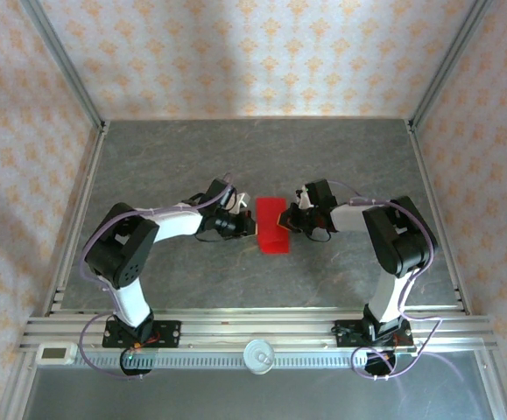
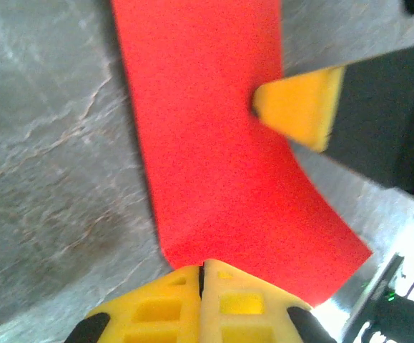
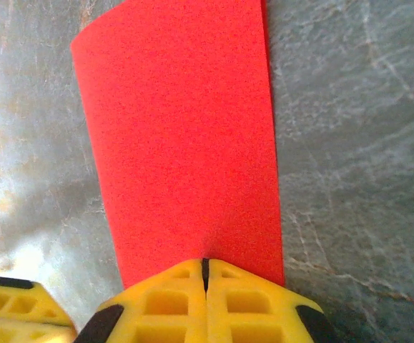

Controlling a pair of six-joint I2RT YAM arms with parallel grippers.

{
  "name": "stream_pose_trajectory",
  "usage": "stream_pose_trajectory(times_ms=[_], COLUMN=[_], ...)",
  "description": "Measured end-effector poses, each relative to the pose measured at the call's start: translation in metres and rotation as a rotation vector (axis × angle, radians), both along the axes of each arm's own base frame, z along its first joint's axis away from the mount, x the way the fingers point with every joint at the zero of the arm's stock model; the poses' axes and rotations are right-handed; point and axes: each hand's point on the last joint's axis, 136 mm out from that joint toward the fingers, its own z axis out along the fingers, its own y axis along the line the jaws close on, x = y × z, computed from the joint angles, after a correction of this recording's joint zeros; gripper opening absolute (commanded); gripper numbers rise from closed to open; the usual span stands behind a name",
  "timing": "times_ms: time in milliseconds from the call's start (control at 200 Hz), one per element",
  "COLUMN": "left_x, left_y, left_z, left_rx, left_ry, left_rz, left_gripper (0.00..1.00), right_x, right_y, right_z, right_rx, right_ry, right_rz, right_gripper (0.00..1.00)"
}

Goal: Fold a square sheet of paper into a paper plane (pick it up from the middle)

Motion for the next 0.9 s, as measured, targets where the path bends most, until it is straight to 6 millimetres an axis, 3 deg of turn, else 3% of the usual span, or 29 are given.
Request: stream_pose_trajectory(times_ms=[210,360,591,901], left_x=[0.006,0.002,-0.019,-0.037], left_y=[-0.027,-0.039,-0.021,-0.001], left_z=[0.012,-0.001,-0.034,-0.031], left_rx=[-0.074,-0.071,-0.008,0.034], left_ry=[0.001,0.023,0.067,0.003], left_rz=[-0.001,-0.024,-0.026,-0.031], left_gripper=[0.0,0.0,0.0,0.0], right_x=[0.0,0.0,0.0,-0.002], right_y=[0.0,0.0,0.0,0.0], right_z=[0.0,0.0,0.0,0.0], right_rx=[0.001,0.001,0.002,0.006], right_ry=[0.001,0.001,-0.001,0.004], right_rz=[-0.003,-0.003,-0.002,-0.005], right_gripper=[0.0,0.0,0.0,0.0])
